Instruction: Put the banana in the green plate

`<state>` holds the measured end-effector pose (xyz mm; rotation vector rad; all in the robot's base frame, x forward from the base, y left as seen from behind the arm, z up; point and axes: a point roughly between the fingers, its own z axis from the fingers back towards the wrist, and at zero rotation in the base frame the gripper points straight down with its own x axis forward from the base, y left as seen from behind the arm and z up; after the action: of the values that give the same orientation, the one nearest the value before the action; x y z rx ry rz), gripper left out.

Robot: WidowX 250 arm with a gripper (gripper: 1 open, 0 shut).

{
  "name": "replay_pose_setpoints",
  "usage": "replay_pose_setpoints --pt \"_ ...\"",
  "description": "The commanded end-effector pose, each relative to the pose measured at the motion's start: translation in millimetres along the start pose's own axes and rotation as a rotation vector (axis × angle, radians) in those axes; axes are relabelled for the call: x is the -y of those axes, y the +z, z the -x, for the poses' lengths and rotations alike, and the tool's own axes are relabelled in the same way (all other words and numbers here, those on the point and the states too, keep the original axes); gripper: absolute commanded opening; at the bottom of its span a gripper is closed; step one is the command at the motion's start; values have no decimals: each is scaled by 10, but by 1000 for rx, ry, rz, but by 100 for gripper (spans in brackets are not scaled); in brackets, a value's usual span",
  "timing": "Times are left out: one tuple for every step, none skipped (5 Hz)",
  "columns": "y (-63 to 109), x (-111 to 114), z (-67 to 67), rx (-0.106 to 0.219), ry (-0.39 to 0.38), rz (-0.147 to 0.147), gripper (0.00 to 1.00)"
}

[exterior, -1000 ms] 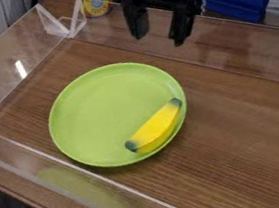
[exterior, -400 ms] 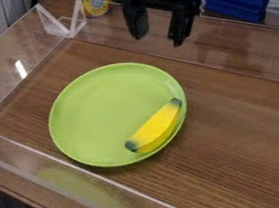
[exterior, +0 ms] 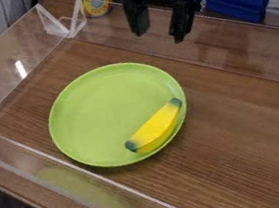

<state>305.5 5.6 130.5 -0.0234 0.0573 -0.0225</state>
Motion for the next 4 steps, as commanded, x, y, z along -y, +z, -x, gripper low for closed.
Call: replay_pose_setpoints --pt "134 -19 -30 43 -8 -1 100" --pt "129 -14 -6 34 -12 0 100" --pt "126 -9 19 26 -15 1 100" --pt "121 -5 43 18 -18 2 100"
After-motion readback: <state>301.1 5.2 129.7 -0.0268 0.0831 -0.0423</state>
